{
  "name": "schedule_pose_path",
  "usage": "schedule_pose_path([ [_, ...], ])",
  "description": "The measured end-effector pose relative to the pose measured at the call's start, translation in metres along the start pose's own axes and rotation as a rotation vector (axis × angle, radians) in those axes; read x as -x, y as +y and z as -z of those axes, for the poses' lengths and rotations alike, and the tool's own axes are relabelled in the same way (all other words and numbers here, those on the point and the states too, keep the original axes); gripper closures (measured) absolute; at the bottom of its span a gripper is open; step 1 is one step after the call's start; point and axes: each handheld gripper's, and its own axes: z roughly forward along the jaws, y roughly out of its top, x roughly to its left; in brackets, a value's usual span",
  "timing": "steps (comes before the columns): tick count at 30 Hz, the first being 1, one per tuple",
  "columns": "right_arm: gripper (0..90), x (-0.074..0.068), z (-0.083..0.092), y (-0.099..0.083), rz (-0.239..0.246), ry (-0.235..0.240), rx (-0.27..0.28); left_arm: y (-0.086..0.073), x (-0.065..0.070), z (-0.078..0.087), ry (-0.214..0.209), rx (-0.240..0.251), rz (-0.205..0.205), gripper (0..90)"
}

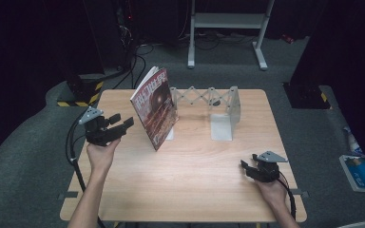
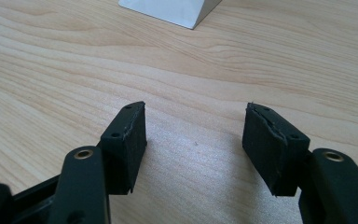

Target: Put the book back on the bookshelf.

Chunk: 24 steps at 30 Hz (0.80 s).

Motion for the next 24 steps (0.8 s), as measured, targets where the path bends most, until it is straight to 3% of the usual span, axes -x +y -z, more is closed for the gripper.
schedule_pose_path([
  [24,39.8,0.000,0.000,0.000,0.000,0.000,0.001,-0.021,0.006,-0.001,-0.022,-0.013,0.010,37.4],
])
